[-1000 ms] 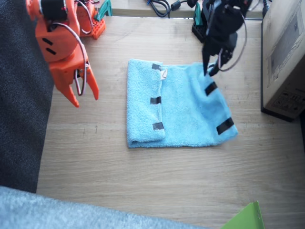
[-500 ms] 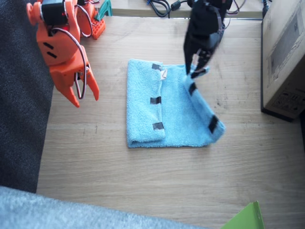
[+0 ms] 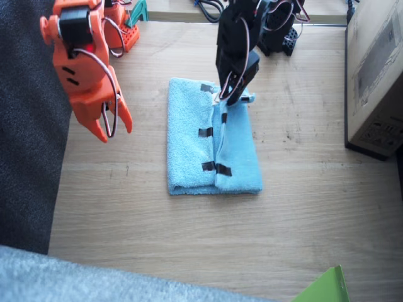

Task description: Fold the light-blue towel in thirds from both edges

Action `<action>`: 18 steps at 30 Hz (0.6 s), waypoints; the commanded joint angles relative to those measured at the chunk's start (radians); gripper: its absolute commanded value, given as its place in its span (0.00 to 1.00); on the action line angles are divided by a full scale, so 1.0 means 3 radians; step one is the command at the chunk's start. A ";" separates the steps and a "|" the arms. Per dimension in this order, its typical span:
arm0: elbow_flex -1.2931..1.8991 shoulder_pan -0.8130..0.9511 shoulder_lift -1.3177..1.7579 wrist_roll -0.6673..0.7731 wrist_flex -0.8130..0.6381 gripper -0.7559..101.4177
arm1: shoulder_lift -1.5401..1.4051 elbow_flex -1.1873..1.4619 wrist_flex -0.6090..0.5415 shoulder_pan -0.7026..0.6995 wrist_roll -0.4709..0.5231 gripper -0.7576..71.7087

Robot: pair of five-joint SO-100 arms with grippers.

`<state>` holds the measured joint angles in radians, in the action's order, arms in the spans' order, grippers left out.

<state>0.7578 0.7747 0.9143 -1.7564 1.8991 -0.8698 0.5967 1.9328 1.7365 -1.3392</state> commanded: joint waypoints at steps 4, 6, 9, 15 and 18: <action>-0.1534 -0.0291 -0.0721 -0.0245 0.0552 0.25 | -0.0164 0.0123 0.0020 0.0077 -0.0036 0.40; -0.1662 -0.0419 -0.0716 -0.0353 0.0557 0.28 | -0.0169 0.0159 0.0010 0.0092 -0.0041 0.40; -0.1779 -0.0511 -0.0588 -0.0445 0.0557 0.30 | -0.0184 0.0194 -0.0010 0.0092 -0.0046 0.40; -0.1657 -0.0225 0.0015 -0.0409 0.0557 0.27 | -0.0281 0.0245 -0.0010 0.0046 -0.0056 0.39; -0.1452 0.0312 0.0389 -0.0302 0.0557 0.21 | -0.0476 0.0424 -0.0107 -0.0010 -0.0066 0.39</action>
<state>0.2746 0.7087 0.8882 -1.8607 2.0509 -0.8713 0.7041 1.9221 1.7472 -1.3438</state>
